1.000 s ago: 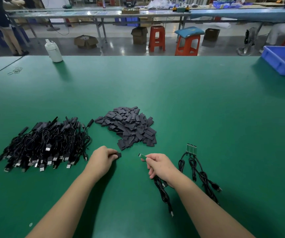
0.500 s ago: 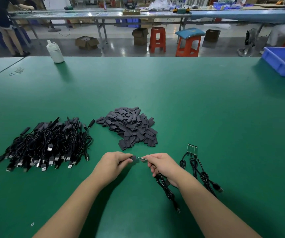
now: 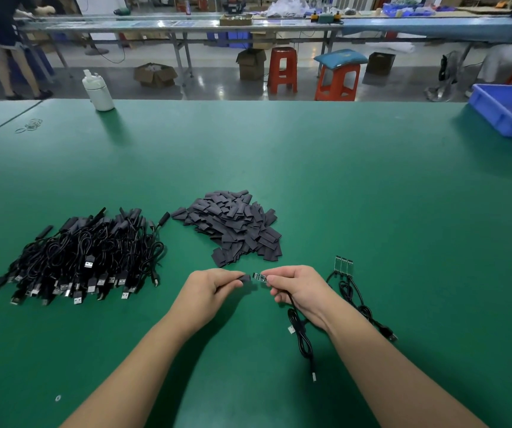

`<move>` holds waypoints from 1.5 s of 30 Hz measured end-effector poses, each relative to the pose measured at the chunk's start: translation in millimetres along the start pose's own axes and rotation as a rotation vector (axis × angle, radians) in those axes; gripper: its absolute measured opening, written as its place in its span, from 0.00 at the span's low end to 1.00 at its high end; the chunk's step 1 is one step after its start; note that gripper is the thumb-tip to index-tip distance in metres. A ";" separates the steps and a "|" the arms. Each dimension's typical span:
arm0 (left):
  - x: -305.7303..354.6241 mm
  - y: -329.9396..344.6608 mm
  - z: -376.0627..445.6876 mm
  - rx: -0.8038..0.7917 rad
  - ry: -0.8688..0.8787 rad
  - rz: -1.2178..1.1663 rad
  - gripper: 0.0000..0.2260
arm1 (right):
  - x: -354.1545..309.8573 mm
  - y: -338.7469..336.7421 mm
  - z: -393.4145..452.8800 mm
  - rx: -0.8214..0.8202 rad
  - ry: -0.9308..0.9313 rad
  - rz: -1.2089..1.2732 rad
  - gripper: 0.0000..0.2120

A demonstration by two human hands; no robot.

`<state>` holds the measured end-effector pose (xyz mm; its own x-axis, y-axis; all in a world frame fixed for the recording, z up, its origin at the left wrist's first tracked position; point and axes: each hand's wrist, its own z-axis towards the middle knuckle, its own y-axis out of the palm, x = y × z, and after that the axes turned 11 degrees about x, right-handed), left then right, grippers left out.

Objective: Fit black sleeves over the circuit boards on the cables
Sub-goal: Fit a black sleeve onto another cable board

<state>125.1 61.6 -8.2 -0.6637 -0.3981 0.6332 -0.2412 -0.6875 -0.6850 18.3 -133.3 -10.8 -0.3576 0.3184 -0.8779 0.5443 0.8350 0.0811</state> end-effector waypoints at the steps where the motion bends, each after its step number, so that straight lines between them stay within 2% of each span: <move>1: 0.2 0.2 0.2 0.000 0.013 0.004 0.09 | -0.1 0.2 -0.4 -0.004 -0.002 -0.009 0.06; 8: 2.0 -0.4 1.6 -0.016 0.079 0.070 0.10 | -2.0 2.7 -4.7 -0.014 -0.044 -0.118 0.06; 18: 9.9 -11.6 5.3 -0.181 0.226 0.249 0.12 | 1.3 6.4 -11.1 -0.028 -0.043 -0.139 0.06; 24: 12.3 -9.9 4.1 -0.227 0.222 0.289 0.11 | 3.4 12.8 -14.0 -0.026 -0.106 -0.230 0.06; 30: 17.4 -6.3 3.1 -0.205 0.272 0.290 0.11 | 9.6 23.6 -14.8 -0.002 -0.119 -0.124 0.06; 35: 17.1 -3.2 2.5 -0.143 0.229 0.241 0.11 | 7.2 22.8 -13.0 0.025 -0.064 -0.060 0.09; 38: 17.8 -2.3 0.1 -0.113 0.206 0.168 0.10 | 4.5 21.6 -14.5 -0.025 -0.020 -0.097 0.07; 45: 18.6 1.2 -4.5 -0.082 0.217 0.099 0.08 | 2.0 20.8 -11.2 -0.025 -0.081 -0.247 0.08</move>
<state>109.2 56.1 1.1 -0.8215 -0.3152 0.4753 -0.2183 -0.5962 -0.7726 20.4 -110.2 -5.6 -0.4147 0.0669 -0.9075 0.4286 0.8941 -0.1299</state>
